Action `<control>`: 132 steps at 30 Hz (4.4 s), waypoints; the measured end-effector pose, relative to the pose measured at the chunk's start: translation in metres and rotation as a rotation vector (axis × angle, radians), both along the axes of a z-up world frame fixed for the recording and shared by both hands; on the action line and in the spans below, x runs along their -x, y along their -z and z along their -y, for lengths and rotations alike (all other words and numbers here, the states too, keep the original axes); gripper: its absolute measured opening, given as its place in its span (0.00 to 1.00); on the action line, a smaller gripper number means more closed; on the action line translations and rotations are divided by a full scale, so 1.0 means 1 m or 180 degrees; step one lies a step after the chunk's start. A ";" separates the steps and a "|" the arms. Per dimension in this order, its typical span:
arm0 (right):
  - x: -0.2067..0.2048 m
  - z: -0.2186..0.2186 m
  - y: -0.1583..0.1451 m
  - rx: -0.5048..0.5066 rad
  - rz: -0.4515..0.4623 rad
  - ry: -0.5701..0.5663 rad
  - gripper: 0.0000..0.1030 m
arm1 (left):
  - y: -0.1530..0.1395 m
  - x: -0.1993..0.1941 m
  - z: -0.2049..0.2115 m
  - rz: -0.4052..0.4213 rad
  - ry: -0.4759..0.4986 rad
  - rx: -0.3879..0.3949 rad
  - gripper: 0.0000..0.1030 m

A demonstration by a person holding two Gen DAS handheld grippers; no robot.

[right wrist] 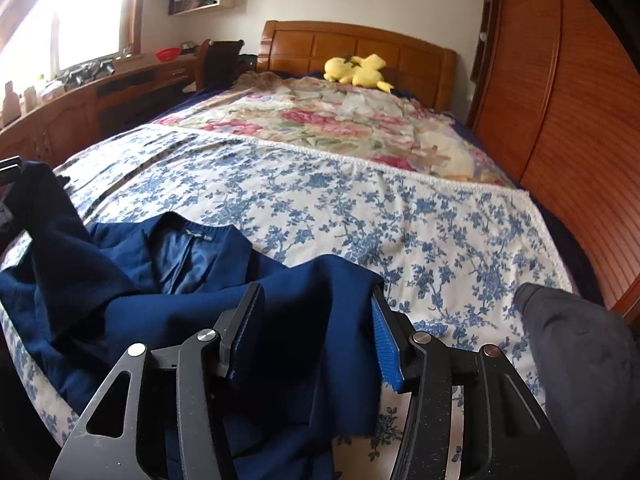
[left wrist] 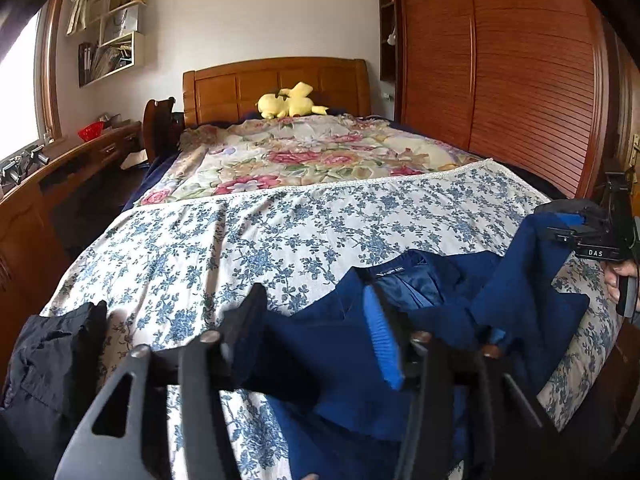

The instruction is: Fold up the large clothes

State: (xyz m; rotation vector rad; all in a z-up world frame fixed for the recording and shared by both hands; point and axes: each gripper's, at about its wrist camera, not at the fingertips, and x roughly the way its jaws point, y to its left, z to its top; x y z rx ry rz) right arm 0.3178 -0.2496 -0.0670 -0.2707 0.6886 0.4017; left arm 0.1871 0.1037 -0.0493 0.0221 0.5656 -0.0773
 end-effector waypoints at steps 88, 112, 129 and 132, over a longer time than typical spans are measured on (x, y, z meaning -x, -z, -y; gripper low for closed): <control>-0.014 -0.116 0.019 0.0289 -0.0182 -0.0646 0.59 | 0.059 -0.018 0.059 -0.0113 0.0679 0.0225 0.51; -0.014 -0.024 0.043 -0.0085 -0.0257 -0.0273 0.67 | 0.047 -0.108 0.009 -0.0616 0.0328 -0.0100 0.51; -0.045 0.024 0.091 -0.0396 -0.0575 0.0100 0.67 | 0.141 -0.222 0.018 -0.1639 0.0026 -0.0449 0.51; -0.041 0.026 0.086 -0.0347 -0.0517 0.0066 0.67 | 0.145 -0.223 0.018 -0.1651 0.0062 -0.0370 0.37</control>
